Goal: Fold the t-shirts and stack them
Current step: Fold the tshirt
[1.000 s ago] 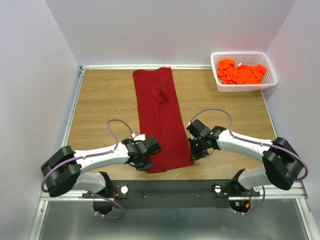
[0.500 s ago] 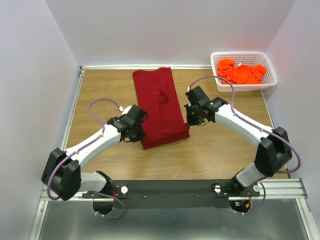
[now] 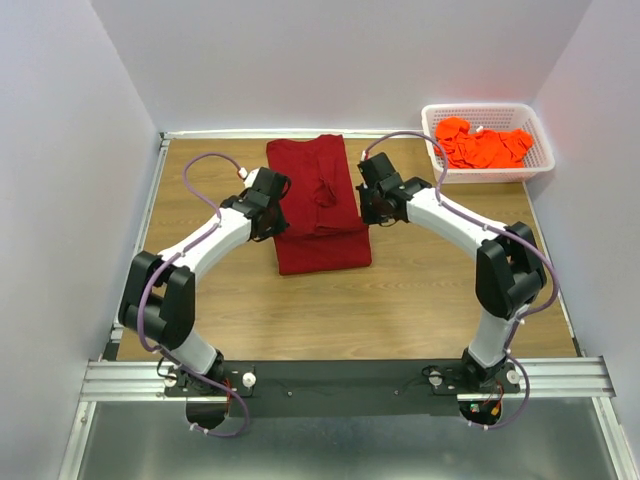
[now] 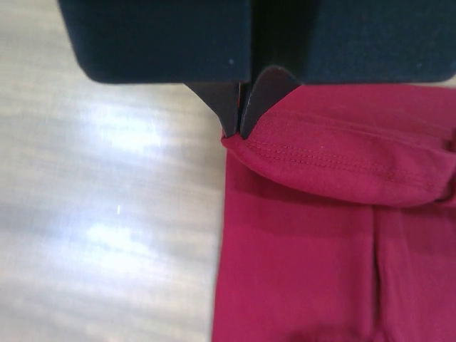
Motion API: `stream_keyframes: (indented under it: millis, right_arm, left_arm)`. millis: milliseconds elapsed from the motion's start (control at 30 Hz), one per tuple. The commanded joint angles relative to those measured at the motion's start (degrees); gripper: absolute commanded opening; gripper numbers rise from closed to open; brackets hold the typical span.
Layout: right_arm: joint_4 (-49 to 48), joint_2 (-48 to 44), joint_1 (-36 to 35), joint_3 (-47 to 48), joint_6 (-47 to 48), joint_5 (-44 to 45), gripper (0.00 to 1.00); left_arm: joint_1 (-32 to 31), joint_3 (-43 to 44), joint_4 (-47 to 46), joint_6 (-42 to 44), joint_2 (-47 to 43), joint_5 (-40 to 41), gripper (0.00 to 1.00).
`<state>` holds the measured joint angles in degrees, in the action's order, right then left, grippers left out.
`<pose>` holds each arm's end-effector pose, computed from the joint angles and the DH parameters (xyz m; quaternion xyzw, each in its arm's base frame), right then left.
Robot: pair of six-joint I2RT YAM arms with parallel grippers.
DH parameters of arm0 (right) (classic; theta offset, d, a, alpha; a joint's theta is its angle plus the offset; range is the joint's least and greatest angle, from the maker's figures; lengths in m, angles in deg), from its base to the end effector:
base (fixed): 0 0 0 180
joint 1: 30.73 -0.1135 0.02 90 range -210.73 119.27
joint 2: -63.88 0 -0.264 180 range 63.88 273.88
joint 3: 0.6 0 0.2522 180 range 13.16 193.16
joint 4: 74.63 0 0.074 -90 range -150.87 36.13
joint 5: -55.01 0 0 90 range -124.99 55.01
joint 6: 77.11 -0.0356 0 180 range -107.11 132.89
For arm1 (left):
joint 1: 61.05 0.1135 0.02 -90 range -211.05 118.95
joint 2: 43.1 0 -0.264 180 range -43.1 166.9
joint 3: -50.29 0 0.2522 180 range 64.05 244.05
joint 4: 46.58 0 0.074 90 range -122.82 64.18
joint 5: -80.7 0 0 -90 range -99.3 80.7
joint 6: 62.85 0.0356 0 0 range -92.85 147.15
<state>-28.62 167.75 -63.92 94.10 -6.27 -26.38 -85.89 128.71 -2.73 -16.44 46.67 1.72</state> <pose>0.3332 0.2116 0.2400 -0.0939 0.9471 0.0673 0.2994 0.3009 -0.1318 0.2384 -0.1831 0.9325 -0.0916 0.2977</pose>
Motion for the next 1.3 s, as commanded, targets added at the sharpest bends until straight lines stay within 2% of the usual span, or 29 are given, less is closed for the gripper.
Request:
stream_keyframes:
  millis: [0,500,900,1000,1033,1067,1100,1133,1167,1233,1267]
  right_arm:
    - [-3.95,2.64,0.93,2.81,1.75,2.91,0.01]
    - [-10.19,8.18,2.43,2.73,2.11,2.91,0.01]
    - [-12.83,11.7,2.6,2.46,2.02,2.91,0.01]
    - [-13.27,12.23,2.6,2.9,2.19,2.65,0.06]
    - [-13.27,12.05,2.52,2.99,2.46,2.48,0.14]
    - [-13.18,11.7,2.6,3.16,2.72,2.47,0.2]
    - [-13.18,10.74,2.52,3.16,2.98,2.39,0.28]
    - [-13.18,10.04,2.6,3.08,3.33,1.86,0.43]
    - [-13.18,9.16,2.52,2.82,3.69,1.42,0.49]
    - [-13.18,6.62,2.17,2.11,3.95,0.46,0.57]
    - [-13.18,5.82,1.99,1.76,3.87,0.28,0.57]
  left_arm:
    - [1.28,1.69,-3.63,3.08,2.59,3.56,0.0]
    - [2.25,0.46,-14.08,5.98,8.66,4.44,0.0]
    - [2.25,-0.5,-15.5,5.8,13.41,6.29,0.0]
    - [2.25,-0.85,-15.41,5.19,13.23,7.08,0.11]
    - [2.34,-0.77,-15.32,5.19,12.97,7.17,0.27]
    - [2.25,-0.68,-14.97,5.19,12.27,7.17,0.37]
    - [2.25,-0.42,-14.62,5.36,11.65,7.17,0.53]
    - [2.25,-0.24,-14.01,5.19,11.04,7.34,0.59]
    - [2.17,0.46,-12.09,4.92,9.55,7.69,0.64]
    - [2.08,0.64,-10.93,4.05,7.27,8.31,0.68]
    - [1.64,0.29,-10.58,3.78,4.56,8.31,0.68]
